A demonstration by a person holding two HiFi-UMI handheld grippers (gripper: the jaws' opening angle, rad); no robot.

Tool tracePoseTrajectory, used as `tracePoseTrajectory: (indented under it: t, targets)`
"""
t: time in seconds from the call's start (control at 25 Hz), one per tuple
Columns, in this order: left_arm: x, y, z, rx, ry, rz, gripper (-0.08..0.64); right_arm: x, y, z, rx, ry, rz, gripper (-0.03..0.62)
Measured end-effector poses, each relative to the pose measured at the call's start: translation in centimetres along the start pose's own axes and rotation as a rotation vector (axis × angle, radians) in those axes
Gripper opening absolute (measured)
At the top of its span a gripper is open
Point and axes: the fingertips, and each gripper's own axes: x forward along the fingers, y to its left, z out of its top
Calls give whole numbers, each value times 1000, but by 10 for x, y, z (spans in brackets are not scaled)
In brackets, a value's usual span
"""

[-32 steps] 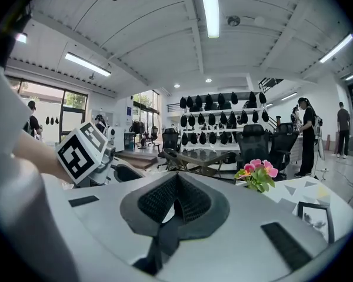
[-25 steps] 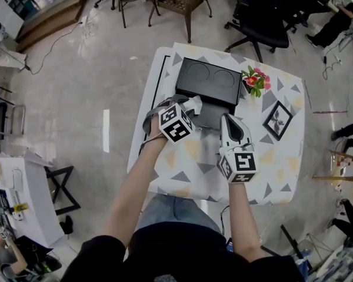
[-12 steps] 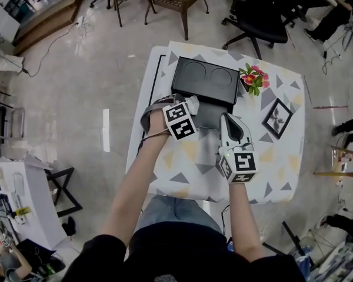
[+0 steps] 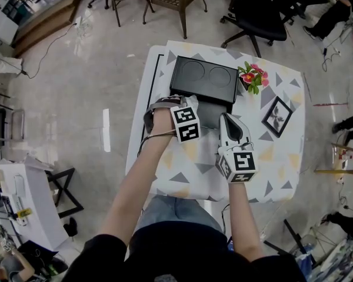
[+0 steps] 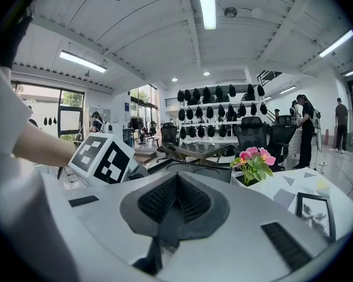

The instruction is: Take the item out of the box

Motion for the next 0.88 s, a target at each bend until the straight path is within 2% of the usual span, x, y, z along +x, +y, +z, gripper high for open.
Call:
tracePoseTrajectory:
  t: [0.24, 0.6, 0.88]
  targets:
    - [-1, -2, 0, 0, -16, -8, 34, -1, 1, -1, 1, 0, -3, 3]
    - [-9, -3, 0, -14, -47, -7, 25, -9, 0, 0, 7, -5, -17, 3]
    - [-40, 1, 8, -87, -146, 48, 23, -19, -3, -1, 11, -13, -43, 3]
